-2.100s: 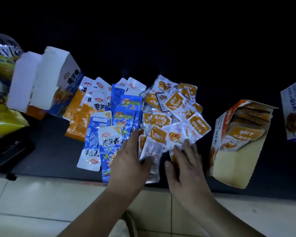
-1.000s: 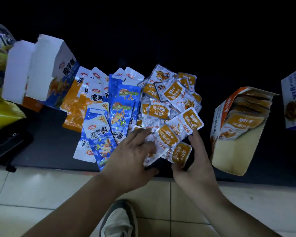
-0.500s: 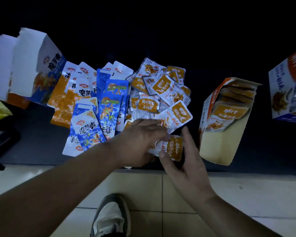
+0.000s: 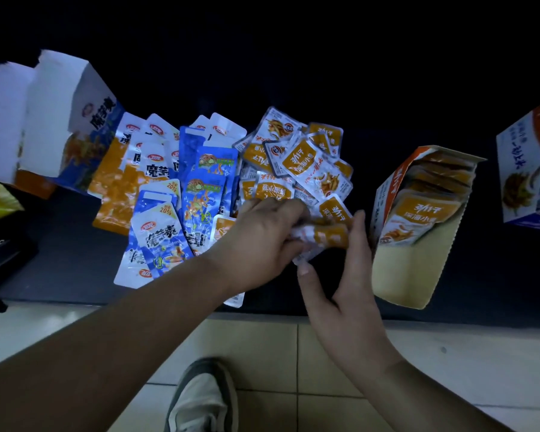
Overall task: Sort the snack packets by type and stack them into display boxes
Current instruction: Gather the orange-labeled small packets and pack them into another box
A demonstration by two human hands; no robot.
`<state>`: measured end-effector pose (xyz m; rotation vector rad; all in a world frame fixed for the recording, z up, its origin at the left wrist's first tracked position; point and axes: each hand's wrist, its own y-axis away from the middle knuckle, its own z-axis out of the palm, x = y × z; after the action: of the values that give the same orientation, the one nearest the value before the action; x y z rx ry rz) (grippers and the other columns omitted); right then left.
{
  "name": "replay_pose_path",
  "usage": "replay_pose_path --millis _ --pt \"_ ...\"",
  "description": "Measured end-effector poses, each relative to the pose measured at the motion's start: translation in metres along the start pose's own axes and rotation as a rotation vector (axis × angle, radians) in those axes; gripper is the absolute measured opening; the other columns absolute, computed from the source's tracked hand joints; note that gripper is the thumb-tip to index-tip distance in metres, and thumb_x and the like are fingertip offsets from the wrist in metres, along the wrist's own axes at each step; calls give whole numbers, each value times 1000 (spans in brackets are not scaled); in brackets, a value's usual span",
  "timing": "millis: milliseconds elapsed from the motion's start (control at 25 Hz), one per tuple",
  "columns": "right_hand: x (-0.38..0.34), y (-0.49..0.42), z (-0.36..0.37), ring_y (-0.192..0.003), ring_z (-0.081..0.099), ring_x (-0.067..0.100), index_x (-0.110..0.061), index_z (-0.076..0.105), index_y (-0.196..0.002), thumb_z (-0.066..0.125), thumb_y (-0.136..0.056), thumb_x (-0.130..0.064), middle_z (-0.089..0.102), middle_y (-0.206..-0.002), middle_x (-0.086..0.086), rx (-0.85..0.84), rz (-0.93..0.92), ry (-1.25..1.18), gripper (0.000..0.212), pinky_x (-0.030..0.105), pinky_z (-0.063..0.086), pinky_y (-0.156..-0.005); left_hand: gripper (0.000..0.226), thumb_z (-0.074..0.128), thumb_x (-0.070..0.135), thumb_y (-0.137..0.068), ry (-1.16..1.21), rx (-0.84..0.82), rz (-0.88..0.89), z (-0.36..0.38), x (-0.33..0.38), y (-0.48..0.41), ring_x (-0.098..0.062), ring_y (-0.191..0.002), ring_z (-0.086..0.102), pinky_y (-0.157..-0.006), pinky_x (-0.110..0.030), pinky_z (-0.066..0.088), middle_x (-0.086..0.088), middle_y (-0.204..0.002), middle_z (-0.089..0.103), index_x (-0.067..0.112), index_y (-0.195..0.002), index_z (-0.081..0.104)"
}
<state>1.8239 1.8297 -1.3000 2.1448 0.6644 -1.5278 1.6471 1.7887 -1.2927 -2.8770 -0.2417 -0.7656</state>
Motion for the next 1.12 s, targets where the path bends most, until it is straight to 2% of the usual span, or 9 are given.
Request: replay_pose_path --millis 120,200,280,440,600,720,920,1000,1120 --pt "-30 -18 -5 -146 34 -5 -45 9 -160 65 -96 -49 38 -160 -17 48 111 -216 85 30 35 -121 19 63 21 -100 495 91 -293 -14 12 8 -13 -98 69 -84 -35 53 6 -104 72 17 -118 55" --pt "-45 -26 -8 -123 61 -2 -38 40 -150 66 -94 -40 68 -132 -15 12 161 -376 62 22 53 -100 26 58 7 -102 771 86 -340 -22 28 13 -15 -109 71 -92 -40 58 4 -114 74 16 -126 54" --pt "-51 -32 -9 -104 71 2 -28 63 -126 64 -94 -30 77 -108 -12 -8 163 -391 32 19 57 -83 32 55 -1 -101 817 88 -334 -21 40 15 -13 -110 71 -95 -36 58 4 -115 74 16 -128 54" --pt "-45 -47 -9 -78 71 0 -27 69 -99 67 -97 -27 76 -83 -14 94 207 -255 2 20 53 -68 50 68 1 -92 720 106 -289 -16 38 2 -7 -117 65 -97 -25 54 8 -122 69 21 -136 53" --pt "-31 -54 -6 -83 74 10 -26 67 -102 67 -99 -29 76 -91 -4 157 280 -202 4 33 58 -74 66 80 23 -81 150 318 -377 -8 3 41 -21 -120 55 -100 -36 48 2 -131 55 22 -142 54" --pt "-26 -49 -3 -85 72 7 -30 65 -106 63 -100 -31 74 -95 -9 98 321 -144 6 38 60 -81 75 79 52 -65 -127 176 -521 4 -6 86 -33 -106 56 -90 -44 50 -4 -124 59 21 -131 64" --pt "-31 -41 -7 -90 67 -9 -43 57 -124 62 -101 -23 67 -99 -30 53 309 -83 30 30 57 -84 73 83 45 -65 -155 101 -504 10 -5 87 -33 -99 59 -88 -40 47 -6 -111 65 17 -130 63" --pt "-31 -40 -9 -95 62 -18 -54 41 -141 63 -101 -19 64 -105 -40 27 307 -106 58 16 51 -78 52 79 37 -71 -60 212 -496 4 -2 81 -29 -94 64 -82 -38 52 -2 -104 70 20 -119 69" --pt "-28 -41 -14 -91 58 -25 -62 31 -144 62 -101 -14 59 -102 -49 -24 338 -144 72 4 48 -64 7 68 30 -93 418 408 -750 -15 10 70 -20 -69 62 -60 -30 49 2 -79 70 23 -95 67"
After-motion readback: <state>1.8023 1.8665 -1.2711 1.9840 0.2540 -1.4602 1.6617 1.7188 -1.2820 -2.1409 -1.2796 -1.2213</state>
